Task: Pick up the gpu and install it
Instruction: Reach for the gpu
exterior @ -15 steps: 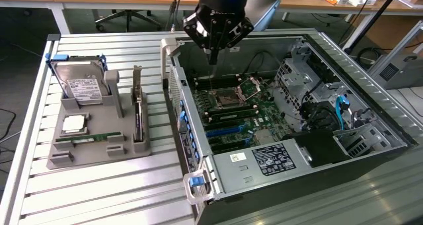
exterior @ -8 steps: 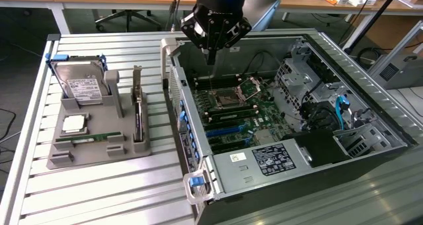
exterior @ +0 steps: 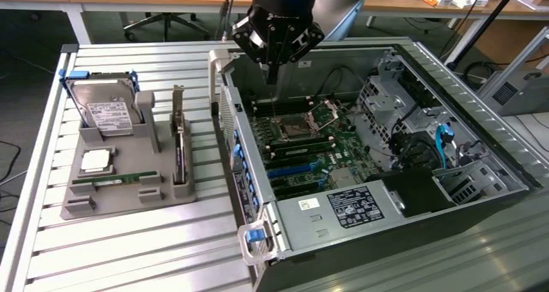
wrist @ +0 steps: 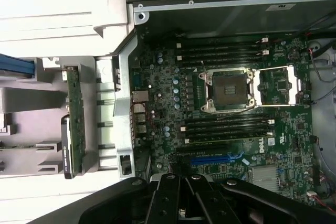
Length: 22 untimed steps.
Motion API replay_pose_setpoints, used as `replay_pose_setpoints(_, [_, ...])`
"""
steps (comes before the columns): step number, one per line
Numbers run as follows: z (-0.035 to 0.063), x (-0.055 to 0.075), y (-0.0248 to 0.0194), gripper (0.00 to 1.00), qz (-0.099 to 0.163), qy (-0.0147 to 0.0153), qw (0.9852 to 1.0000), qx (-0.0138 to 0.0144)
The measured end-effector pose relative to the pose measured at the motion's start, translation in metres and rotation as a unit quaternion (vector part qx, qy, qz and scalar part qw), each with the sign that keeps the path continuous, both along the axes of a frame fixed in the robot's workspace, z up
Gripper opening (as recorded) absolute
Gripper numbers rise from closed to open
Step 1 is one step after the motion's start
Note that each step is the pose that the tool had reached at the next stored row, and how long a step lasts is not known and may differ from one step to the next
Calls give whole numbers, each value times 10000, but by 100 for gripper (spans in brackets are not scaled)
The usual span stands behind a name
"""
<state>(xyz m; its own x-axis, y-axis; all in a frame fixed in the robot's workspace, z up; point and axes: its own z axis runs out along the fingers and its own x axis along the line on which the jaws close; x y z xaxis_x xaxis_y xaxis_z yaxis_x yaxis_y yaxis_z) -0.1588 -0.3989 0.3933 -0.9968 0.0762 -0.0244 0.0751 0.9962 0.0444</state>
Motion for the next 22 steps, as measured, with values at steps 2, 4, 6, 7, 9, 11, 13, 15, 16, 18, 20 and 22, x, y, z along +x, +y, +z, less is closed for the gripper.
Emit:
replay_pose_setpoints(2, [0,-7,0,11,0,0,10000,0])
replay_pose_setpoints(4, [0,-15,0,11,0,0,10000,0])
replay_pose_setpoints(6, [0,-24,0,11,0,0,10000,0])
replay_pose_setpoints(7, [0,-28,0,11,0,0,10000,0])
replay_pose_setpoints(9, [0,-35,0,11,0,0,10000,0])
replay_pose_setpoints(11, [0,-43,0,11,0,0,10000,0])
replay_pose_setpoints(13, [0,-50,0,11,0,0,10000,0])
replay_pose_setpoints(15, [0,-58,0,11,0,0,10000,0])
replay_pose_setpoints(16, [0,-62,0,11,0,0,10000,0])
replay_pose_setpoints(18, [0,-70,0,11,0,0,10000,0])
replay_pose_setpoints(20, [0,-76,0,11,0,0,10000,0])
replay_pose_setpoints(22, [0,-85,0,11,0,0,10000,0])
